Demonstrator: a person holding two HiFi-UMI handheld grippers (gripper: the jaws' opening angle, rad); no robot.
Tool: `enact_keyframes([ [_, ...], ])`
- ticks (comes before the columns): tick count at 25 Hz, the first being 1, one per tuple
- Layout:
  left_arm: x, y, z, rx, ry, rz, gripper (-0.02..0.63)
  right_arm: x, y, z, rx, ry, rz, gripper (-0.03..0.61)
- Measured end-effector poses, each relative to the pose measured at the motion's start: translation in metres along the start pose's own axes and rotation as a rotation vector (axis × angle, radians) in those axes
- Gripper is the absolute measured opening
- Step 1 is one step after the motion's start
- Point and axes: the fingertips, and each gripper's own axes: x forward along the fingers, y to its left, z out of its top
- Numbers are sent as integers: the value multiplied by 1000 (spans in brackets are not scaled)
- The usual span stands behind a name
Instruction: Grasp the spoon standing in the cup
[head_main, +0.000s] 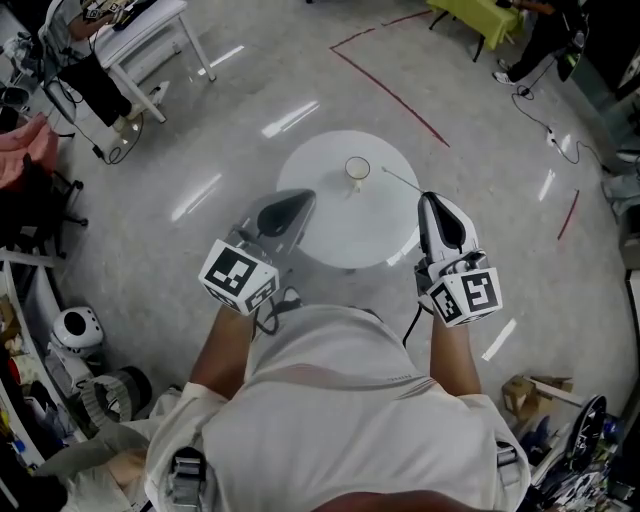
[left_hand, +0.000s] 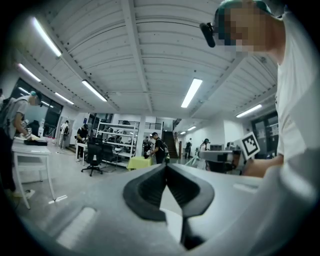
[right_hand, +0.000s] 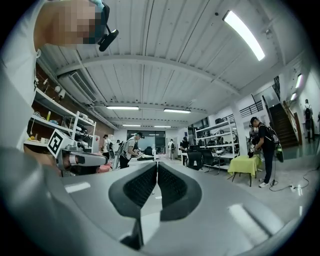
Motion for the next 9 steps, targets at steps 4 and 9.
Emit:
enact_keyframes([
  [4,-6,-3,-2,-4,2,5,2,-2,5,-2,3,6,3,11],
  [9,-9,-9,-6,-6,4,5,2,-9,7,-6,5,11,2,11],
])
